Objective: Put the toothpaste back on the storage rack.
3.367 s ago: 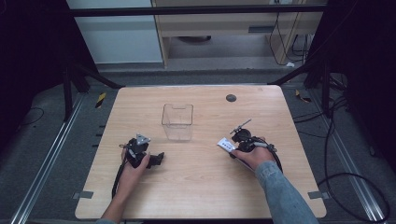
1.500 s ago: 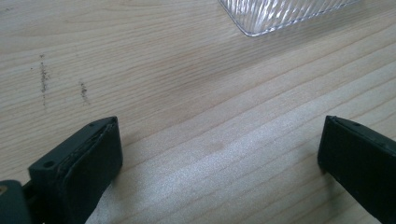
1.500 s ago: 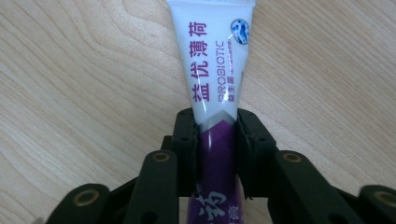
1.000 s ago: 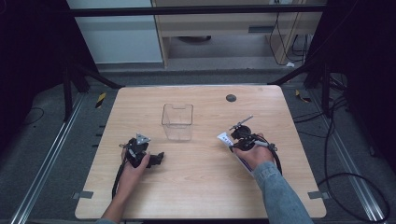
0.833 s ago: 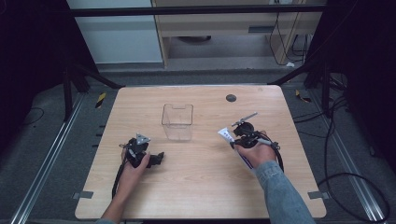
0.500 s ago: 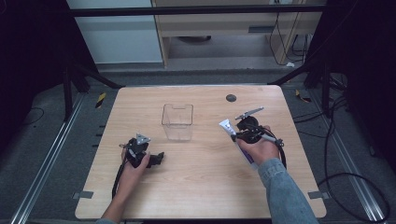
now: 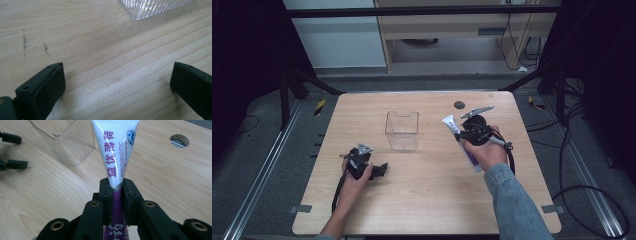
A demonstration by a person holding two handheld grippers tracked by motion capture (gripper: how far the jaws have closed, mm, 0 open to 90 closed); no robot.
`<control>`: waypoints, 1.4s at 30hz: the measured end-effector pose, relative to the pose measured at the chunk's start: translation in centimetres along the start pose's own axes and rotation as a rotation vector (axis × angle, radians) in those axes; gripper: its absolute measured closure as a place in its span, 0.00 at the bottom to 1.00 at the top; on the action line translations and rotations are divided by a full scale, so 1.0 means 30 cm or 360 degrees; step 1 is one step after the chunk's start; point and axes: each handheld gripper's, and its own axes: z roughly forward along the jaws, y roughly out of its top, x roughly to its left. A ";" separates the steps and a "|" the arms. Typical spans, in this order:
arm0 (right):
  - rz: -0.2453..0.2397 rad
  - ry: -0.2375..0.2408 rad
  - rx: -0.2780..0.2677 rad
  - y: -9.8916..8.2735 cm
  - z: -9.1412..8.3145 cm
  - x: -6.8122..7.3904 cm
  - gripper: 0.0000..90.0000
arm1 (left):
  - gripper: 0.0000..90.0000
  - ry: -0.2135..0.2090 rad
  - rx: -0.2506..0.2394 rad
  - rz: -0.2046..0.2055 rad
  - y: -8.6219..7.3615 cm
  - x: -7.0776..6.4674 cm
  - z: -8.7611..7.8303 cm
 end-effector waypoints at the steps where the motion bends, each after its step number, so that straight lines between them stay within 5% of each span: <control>1: -0.0001 0.0003 -0.0003 0.008 -0.001 0.004 0.88 | 0.00 0.0000 0.0000 0.0001 0.000 0.000 0.000; 17: -0.0070 0.0040 -0.0116 0.156 0.018 0.073 0.88 | 0.00 0.0008 -0.0002 -0.0010 0.001 -0.001 0.002; 29: -0.0067 0.0162 -0.0260 0.337 0.066 0.117 0.88 | 0.00 0.0016 -0.0003 -0.0016 0.004 -0.001 0.004; 42: -0.0085 0.0149 -0.0323 0.460 0.099 0.157 0.88 | 0.00 0.0018 -0.0002 -0.0017 0.004 -0.001 0.004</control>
